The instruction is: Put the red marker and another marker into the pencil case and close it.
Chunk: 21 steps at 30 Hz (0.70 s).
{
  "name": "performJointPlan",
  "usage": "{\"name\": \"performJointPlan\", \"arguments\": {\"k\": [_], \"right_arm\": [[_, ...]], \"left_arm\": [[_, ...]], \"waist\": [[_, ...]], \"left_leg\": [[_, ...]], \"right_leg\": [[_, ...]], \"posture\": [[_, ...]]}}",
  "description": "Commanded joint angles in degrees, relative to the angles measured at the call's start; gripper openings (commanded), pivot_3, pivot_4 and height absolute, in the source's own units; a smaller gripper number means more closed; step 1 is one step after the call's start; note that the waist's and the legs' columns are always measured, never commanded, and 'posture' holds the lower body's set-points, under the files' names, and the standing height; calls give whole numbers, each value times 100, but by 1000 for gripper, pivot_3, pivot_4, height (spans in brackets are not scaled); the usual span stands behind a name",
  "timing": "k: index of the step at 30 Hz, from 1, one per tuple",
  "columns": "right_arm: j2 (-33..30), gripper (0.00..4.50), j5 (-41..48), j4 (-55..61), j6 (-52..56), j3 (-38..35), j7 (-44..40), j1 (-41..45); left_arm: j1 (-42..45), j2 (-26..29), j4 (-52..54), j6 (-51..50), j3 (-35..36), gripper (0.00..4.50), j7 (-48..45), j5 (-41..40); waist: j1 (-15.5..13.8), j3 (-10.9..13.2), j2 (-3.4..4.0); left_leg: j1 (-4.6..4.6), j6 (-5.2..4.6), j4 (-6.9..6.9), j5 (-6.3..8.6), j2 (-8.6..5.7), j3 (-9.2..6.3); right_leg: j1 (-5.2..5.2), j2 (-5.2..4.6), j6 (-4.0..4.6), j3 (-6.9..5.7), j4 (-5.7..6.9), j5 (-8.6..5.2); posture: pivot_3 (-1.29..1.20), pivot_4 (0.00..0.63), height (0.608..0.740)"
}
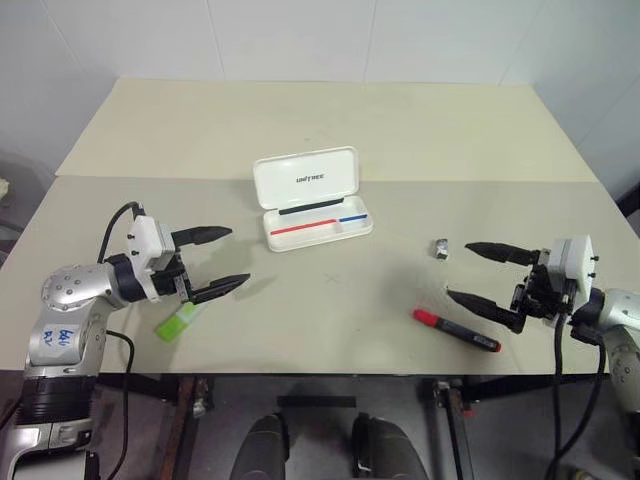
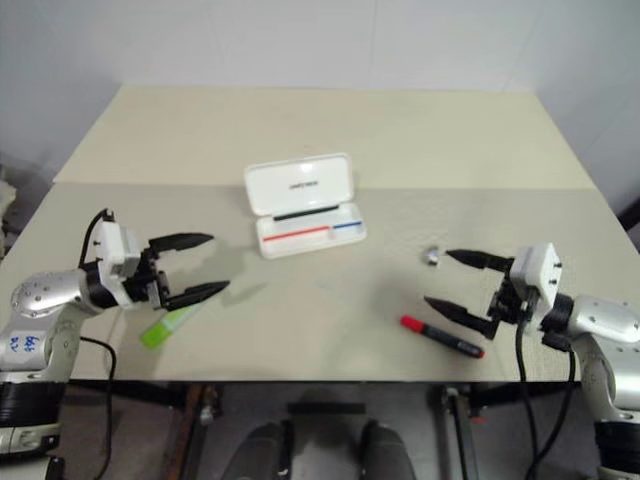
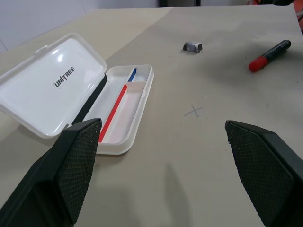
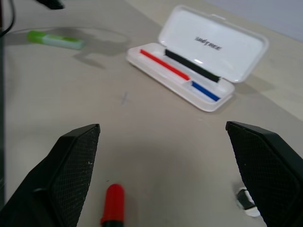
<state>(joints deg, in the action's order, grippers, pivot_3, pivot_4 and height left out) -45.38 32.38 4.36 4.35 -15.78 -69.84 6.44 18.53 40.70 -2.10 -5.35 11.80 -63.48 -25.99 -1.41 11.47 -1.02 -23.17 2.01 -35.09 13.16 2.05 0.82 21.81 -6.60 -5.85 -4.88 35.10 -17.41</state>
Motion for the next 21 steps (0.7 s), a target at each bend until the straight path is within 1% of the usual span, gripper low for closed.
{"name": "performJointPlan", "arguments": {"k": [1,4,7,12,15,20,21], "right_arm": [[-42,4500,-32,84,-137,0,-116,53],[252,4500,-102,60,-199,248,-31,228],[391,4500,-144,118,-192,354,34,272],[559,4500,-143,142,-158,587,58,526],[683,4500,-250,-125,-300,794,-39,790],[968,4500,-361,-345,-438,1028,-13,1113],[1001,4500,-361,-291,-428,1051,-3,1142]], "left_arm": [[98,117,5,121,75,4482,-53,7],[190,41,-14,184,39,4482,58,70],[107,-21,95,168,-1,4482,106,74],[186,64,31,174,-36,4482,83,121],[265,107,-62,219,-105,3840,105,257],[544,-38,-289,252,-395,2168,299,598],[767,-138,-448,285,-550,2168,356,726]], "waist": [[1,0,0],[6,0,0],[3,1,2],[2,1,2],[5,1,2],[-6,1,2],[-13,1,2]], "left_leg": [[0,0,0,0,0,1],[0,1,-1,2,2,5],[0,2,-2,3,4,7],[-1,0,-6,4,2,24],[1,-3,-8,6,2,27],[1,-3,-10,6,2,34],[1,-3,-10,5,2,37]], "right_leg": [[1,0,0,2,0,0],[2,3,-1,6,0,1],[3,5,-2,10,2,1],[12,5,-11,29,4,6],[13,6,-12,34,5,7],[22,7,-12,44,19,7],[24,7,-12,46,22,7]], "posture": [[0,150,740],[0,150,740],[0,150,740],[0,150,740],[0,150,740],[0,150,740],[0,150,740]]}}
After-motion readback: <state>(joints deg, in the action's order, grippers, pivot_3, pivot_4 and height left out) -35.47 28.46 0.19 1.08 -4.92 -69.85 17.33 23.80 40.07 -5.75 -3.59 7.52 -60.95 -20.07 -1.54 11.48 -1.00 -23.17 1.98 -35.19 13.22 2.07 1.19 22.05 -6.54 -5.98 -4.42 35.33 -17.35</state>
